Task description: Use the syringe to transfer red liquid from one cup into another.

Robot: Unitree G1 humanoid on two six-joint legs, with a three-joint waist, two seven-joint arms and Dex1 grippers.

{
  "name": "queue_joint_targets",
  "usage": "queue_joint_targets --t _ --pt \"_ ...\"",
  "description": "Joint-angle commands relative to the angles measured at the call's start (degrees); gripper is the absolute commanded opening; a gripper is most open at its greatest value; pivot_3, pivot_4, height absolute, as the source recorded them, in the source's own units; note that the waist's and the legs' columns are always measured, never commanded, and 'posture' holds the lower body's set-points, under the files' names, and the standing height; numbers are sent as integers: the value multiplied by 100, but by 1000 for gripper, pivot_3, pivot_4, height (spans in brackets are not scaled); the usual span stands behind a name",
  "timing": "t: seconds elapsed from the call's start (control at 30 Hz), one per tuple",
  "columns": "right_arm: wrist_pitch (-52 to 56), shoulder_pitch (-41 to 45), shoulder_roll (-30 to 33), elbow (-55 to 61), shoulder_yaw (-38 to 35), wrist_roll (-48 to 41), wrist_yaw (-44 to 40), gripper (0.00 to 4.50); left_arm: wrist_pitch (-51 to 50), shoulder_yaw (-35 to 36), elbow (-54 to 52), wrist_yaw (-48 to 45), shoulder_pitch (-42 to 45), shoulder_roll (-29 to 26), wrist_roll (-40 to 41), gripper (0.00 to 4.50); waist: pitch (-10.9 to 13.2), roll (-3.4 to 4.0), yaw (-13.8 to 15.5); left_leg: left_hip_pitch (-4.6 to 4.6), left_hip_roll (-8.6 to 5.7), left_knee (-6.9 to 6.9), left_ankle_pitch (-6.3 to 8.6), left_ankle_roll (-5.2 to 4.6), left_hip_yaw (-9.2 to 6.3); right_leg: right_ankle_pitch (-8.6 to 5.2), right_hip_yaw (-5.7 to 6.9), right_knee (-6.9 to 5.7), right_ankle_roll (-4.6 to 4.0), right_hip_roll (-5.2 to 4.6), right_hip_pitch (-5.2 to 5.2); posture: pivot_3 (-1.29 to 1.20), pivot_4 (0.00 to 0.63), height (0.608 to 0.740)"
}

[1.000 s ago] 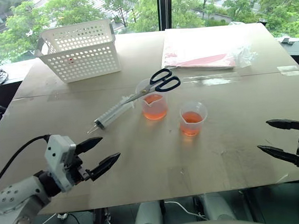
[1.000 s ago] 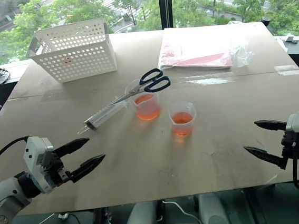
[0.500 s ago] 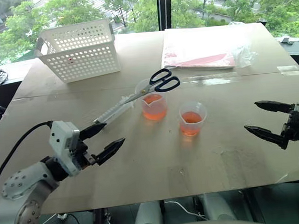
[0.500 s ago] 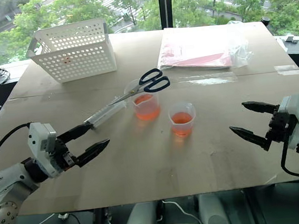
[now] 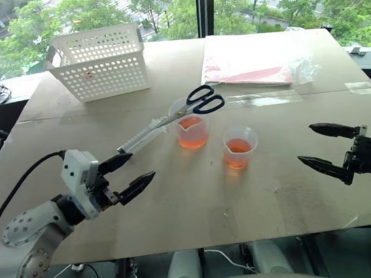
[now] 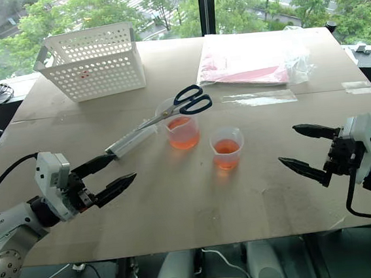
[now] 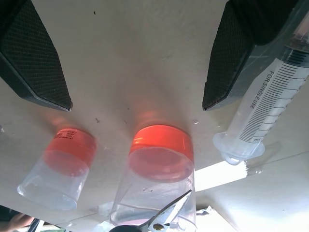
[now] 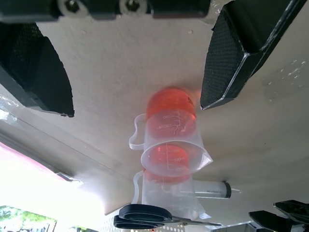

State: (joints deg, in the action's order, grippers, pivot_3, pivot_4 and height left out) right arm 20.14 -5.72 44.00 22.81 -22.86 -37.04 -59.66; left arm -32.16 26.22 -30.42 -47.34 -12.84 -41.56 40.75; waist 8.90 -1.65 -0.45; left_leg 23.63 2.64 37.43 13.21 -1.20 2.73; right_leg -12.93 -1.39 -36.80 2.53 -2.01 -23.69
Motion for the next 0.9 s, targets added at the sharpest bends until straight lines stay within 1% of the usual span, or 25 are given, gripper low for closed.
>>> queue_joint_targets --t 0.03,0.13,0.23,0.33,0.43,0.5,0.57,0.63,0.7,0.8,0.9 --pt "-127 69 -16 293 -86 -213 -46 4500 -53 151 -165 45 57 -101 160 4395 0 0 0 0 0 0 0 0 0 0 0 0 0 0 0 0 150 740" --pt "90 159 65 599 -156 -662 -48 4500 -157 220 -126 80 165 -187 223 4395 0 0 1 0 2 0 0 0 -1 0 2 0 0 0 0 0 150 740" --pt "459 503 190 949 -125 -1198 173 4500 -239 309 -82 45 342 -328 357 4395 1 1 -16 -1 5 0 0 0 -3 0 0 -1 1 0 0 0 150 740" --pt "619 840 269 1133 35 -1316 326 4500 -480 337 -34 80 728 -544 637 4395 1 0 -11 -2 5 1 0 0 -4 -1 3 -1 2 0 0 0 150 740" --pt "710 890 319 1218 53 -1390 363 4500 -943 351 -43 317 1095 -820 924 4395 1 -1 19 5 5 0 0 0 -2 1 11 0 -3 0 0 0 150 740" --pt "724 869 343 1207 9 -1371 377 4500 -1548 358 -19 670 1617 -1212 1271 4395 4 -6 38 7 4 0 0 0 -2 3 10 1 -5 -1 0 0 150 740" --pt "666 806 352 1172 -28 -1274 362 4500 -2111 215 142 1022 2391 -1563 1664 4395 7 -11 64 10 2 0 0 0 -5 4 15 1 -6 0 0 0 150 740" --pt "604 771 338 1178 -11 -1189 390 4500 -2650 -83 523 1178 3281 -1844 2005 4395 10 -16 125 10 -9 2 0 0 -8 -4 19 0 7 1 1 0 150 740" --pt "586 783 294 1231 15 -1149 517 4500 -3157 -474 940 1190 4102 -2043 2198 4395 8 -12 121 7 -13 3 0 0 -5 -5 17 1 10 2 1 0 150 740" --pt "590 705 236 1387 24 -1162 639 4500 -3473 -991 1316 1147 4926 -2063 2119 4395 8 -9 94 5 -21 0 0 0 -2 -4 10 -1 11 1 2 0 150 740" --pt "590 555 203 1571 -42 -1180 740 4500 -3534 -1426 1439 1022 5283 -2009 1896 4395 10 -10 81 8 -20 -3 -1 0 -8 -2 13 -2 9 2 0 0 150 740"
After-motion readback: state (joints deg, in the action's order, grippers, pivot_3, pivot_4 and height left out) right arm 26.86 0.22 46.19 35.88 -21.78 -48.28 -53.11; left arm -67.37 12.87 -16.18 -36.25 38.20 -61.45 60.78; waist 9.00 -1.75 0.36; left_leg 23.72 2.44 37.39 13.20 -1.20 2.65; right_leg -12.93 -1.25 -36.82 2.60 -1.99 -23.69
